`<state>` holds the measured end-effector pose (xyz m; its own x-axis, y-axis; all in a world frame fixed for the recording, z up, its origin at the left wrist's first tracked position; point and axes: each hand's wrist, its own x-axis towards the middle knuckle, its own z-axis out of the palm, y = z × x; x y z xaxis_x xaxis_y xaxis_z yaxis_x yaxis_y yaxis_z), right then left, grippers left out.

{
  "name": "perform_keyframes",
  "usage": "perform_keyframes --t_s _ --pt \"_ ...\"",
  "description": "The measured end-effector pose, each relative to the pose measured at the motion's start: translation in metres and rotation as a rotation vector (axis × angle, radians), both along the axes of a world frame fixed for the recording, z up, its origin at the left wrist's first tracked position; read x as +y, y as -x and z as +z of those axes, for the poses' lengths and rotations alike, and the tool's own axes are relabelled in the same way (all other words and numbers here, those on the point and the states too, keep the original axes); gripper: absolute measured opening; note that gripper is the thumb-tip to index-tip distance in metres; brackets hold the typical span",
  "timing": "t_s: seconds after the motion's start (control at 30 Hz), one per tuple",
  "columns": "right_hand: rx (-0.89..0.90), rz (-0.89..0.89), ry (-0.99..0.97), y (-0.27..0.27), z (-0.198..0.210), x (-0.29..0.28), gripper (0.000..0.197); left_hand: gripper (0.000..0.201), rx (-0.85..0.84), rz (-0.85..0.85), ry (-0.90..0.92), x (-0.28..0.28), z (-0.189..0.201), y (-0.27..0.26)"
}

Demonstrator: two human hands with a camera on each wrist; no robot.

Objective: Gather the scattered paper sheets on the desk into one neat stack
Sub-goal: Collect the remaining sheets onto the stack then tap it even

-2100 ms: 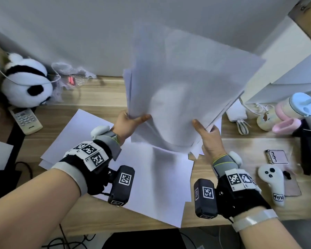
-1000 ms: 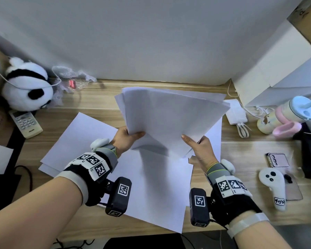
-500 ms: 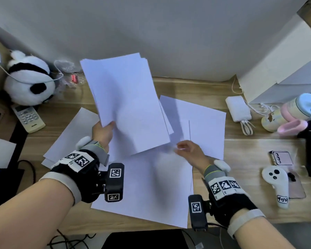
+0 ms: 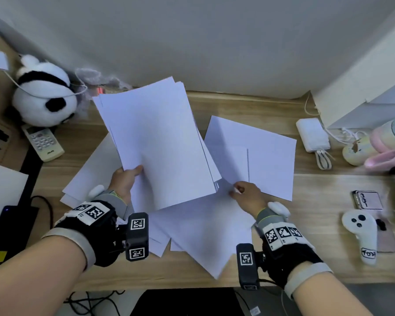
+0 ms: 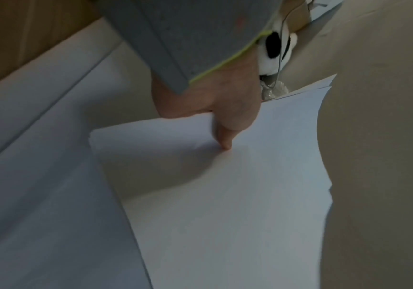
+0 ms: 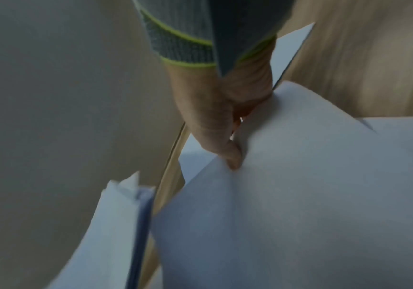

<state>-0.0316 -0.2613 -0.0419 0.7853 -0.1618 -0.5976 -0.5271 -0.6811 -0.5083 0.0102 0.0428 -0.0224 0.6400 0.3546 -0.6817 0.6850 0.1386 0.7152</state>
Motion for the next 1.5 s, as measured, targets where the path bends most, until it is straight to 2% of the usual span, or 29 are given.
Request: perform_keyframes --t_s 0.1,0.3,0.4,0.57,0.67,0.77,0.87,1.03,1.1,1.23,1.33,1.5 --pt "-0.041 -0.212 -0.066 0.005 -0.001 -0.018 0.009 0.042 -0.013 -0.026 0.061 0.004 0.002 -0.002" --pt "-0.004 -0.307 -0.009 0.015 -0.010 -0.026 0.019 0.043 0.084 -0.178 -0.002 -0.003 0.001 0.005" --pt "-0.009 -0.409 -0.038 0.015 -0.010 -0.024 0.007 0.043 0.129 -0.250 -0.091 -0.009 -0.005 0.011" --pt "0.041 -0.570 -0.215 0.013 -0.013 -0.023 0.030 0.039 0.172 -0.288 -0.177 -0.015 -0.013 0.020" --pt "0.109 -0.491 -0.364 0.015 -0.006 -0.018 0.022 0.037 0.190 -0.289 -0.177 -0.017 -0.016 0.022" --pt "0.158 -0.375 -0.390 0.020 -0.006 -0.014 0.030 0.037 0.198 -0.295 -0.173 -0.020 -0.016 0.024" --pt "-0.017 -0.361 -0.152 0.017 -0.001 -0.018 0.031 0.039 0.206 -0.300 -0.152 -0.020 -0.015 0.025" --pt "-0.429 -0.586 0.083 0.002 0.041 -0.047 0.032 0.041 0.229 -0.369 -0.033 -0.020 -0.011 0.026" --pt "-0.608 -0.662 0.108 -0.005 0.062 -0.060 0.031 0.040 0.235 -0.406 0.008 -0.024 -0.009 0.027" --pt "-0.865 -0.762 -0.166 -0.021 0.097 -0.073 0.031 0.040 0.282 -0.517 0.077 -0.033 -0.005 0.030" --pt "-0.862 -0.801 -0.292 -0.027 0.104 -0.066 0.030 0.042 0.283 -0.551 0.093 -0.037 -0.006 0.032" --pt "-0.927 -0.825 -0.377 -0.028 0.114 -0.043 0.036 0.042 0.278 -0.532 0.121 -0.037 -0.011 0.032"
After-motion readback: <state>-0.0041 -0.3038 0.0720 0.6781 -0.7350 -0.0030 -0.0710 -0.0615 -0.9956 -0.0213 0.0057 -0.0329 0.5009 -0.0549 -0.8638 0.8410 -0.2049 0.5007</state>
